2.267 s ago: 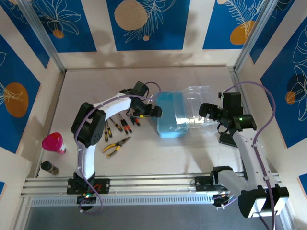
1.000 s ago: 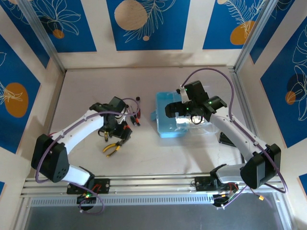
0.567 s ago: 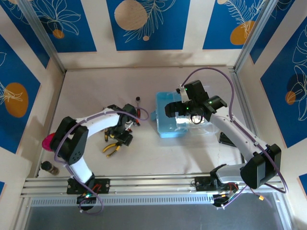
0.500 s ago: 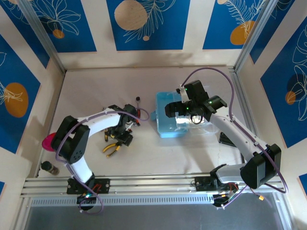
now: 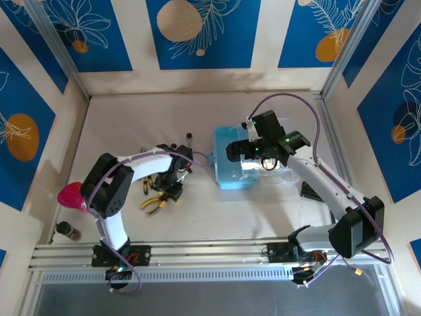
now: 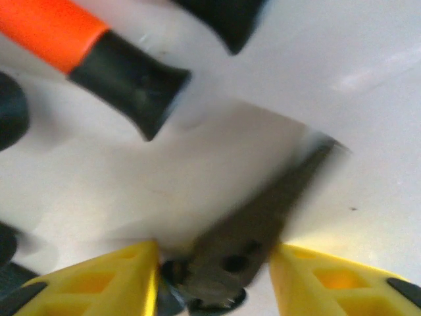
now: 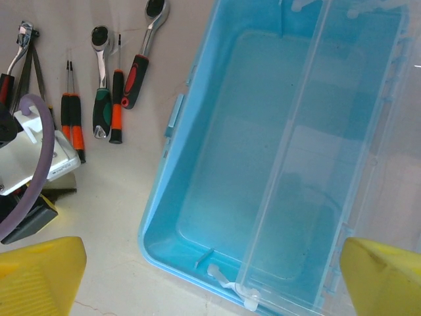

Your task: Pack the tool kit

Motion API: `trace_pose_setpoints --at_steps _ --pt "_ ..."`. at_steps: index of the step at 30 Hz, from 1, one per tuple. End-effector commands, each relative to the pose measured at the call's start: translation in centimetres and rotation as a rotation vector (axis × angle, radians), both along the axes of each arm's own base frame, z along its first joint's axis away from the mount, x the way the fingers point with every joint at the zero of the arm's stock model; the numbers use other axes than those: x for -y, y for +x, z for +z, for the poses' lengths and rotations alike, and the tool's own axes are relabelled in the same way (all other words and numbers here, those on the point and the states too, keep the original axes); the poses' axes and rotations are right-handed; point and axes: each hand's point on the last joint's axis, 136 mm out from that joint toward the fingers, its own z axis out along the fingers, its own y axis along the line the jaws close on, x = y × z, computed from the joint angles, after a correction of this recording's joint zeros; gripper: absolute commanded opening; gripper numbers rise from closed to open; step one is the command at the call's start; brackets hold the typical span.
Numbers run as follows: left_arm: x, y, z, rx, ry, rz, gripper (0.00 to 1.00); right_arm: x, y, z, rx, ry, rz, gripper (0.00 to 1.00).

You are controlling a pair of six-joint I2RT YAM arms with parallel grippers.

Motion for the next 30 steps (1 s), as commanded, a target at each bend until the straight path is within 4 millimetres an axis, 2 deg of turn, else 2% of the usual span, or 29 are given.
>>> trace_pose_setpoints --at_steps 1,9,16,24,30 --pt "-0.4 -0.1 -2.1 -0.019 0.044 -0.012 0.44 0.1 0.3 0.9 0.01 -0.001 -0.002 0.99" --pt "0.4 0.5 -2.0 -0.026 0.025 -0.013 0.26 0.4 0.4 1.1 0.015 -0.005 -0.003 0.99" --pt "1.0 0.9 -1.5 -0.025 0.003 -0.012 0.01 0.8 0.3 1.2 0.015 -0.007 -0.009 0.99" --pt "2.3 1.8 -0.3 -0.004 -0.045 -0.009 0.0 1.1 0.2 1.2 0.017 -0.004 -0.012 0.99" --pt "4.5 2.8 3.0 0.046 -0.185 0.014 0.0 1.5 0.1 1.1 0.017 -0.003 -0.019 0.99"
